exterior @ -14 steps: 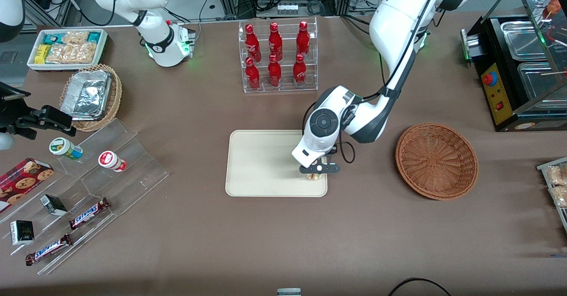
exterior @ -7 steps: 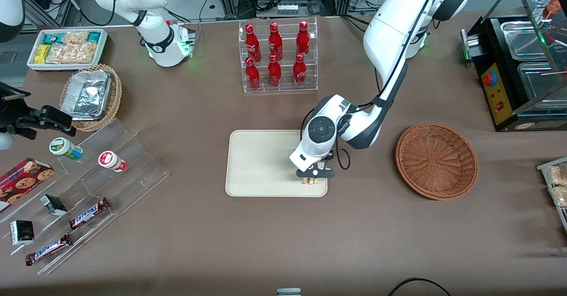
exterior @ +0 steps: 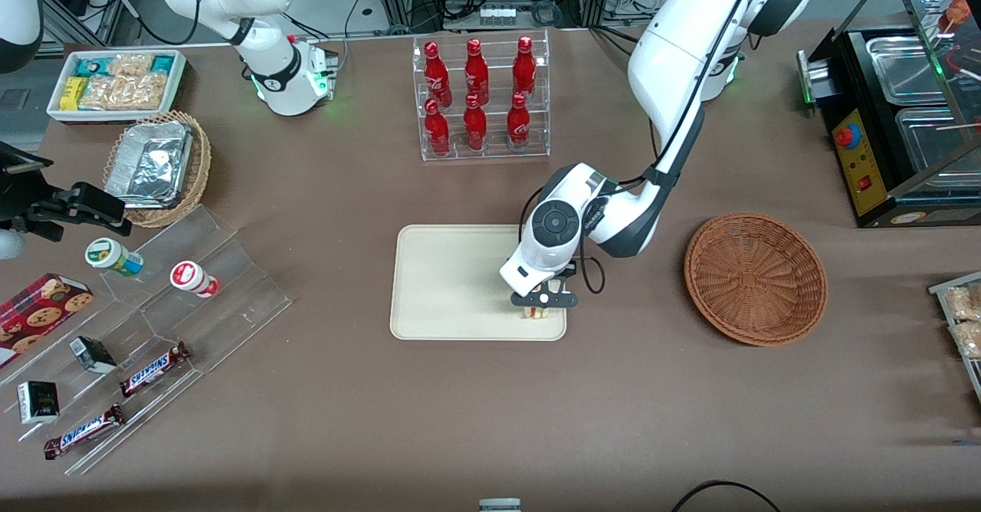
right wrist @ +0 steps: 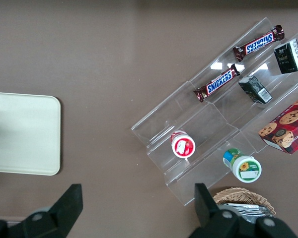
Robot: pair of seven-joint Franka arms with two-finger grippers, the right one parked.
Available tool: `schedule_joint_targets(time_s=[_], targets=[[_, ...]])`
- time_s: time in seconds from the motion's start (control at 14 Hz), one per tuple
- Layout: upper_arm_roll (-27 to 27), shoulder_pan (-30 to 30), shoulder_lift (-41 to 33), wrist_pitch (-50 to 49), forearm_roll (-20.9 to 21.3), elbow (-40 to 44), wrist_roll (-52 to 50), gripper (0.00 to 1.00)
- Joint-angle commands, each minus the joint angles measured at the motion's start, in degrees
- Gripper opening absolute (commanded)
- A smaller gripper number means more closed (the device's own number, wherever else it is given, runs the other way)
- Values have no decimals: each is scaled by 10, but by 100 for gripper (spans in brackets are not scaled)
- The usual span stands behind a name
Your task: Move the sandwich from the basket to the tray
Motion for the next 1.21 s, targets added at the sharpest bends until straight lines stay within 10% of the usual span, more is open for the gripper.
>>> schedule_joint_targets(time_s=[0.0,1.14], targets=[[5,-5,6,-2,-8,15,1,98],[15,176,-277,-274,4,-32,77,100]])
